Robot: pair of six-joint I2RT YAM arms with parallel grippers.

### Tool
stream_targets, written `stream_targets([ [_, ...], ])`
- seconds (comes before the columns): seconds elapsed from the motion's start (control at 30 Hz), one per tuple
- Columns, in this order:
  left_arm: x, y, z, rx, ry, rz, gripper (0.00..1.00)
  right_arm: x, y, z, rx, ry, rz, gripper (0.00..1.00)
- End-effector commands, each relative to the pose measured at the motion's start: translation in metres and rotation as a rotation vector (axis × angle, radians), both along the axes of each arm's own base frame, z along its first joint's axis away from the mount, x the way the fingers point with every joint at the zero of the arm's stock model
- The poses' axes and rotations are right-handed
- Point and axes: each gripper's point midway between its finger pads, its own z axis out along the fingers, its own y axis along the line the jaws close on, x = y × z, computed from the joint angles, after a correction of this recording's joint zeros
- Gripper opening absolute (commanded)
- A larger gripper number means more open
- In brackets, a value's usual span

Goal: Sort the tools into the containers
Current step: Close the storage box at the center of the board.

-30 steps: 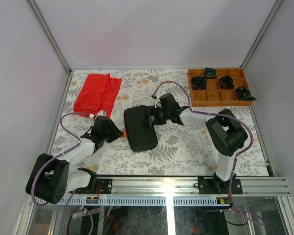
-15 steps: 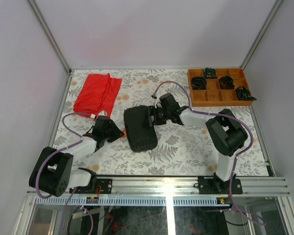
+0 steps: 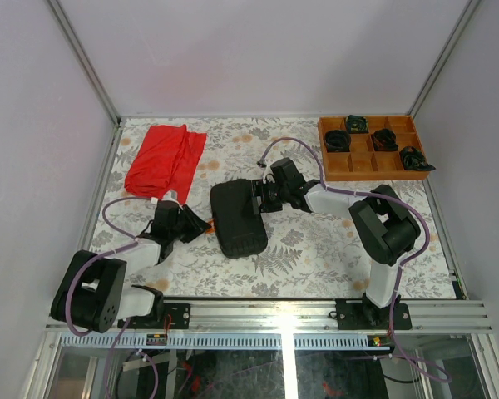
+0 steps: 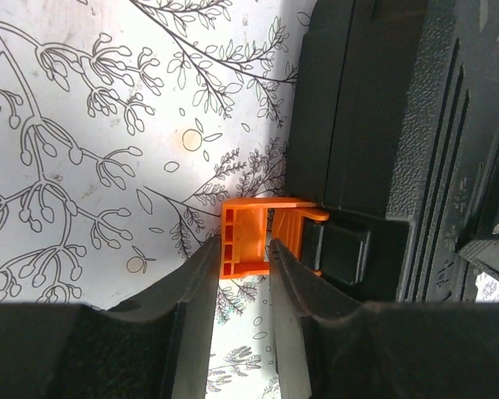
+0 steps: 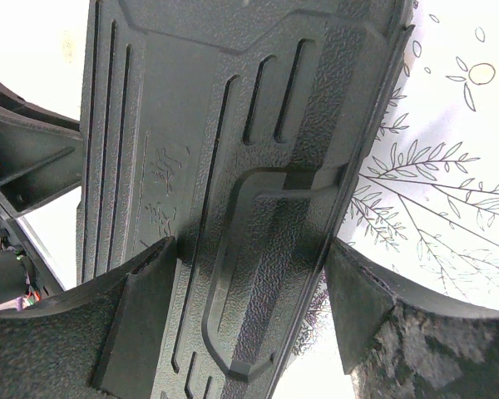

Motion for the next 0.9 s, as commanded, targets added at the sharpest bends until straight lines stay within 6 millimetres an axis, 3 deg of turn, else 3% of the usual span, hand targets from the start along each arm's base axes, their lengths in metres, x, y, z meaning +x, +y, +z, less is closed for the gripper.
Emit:
stream_targets([
  [0.0, -0.002, -0.021, 0.018, -0.106, -0.061, -0.074, 0.28, -0.038, -0.030, -0.056, -0.206, 0.106, 0.061, 0.41],
  [0.87, -0.001, -0.018, 0.039, -0.121, -0.140, -0.064, 0.26, -0.040, -0.028, -0.057, -0.204, 0.118, 0.073, 0.41],
])
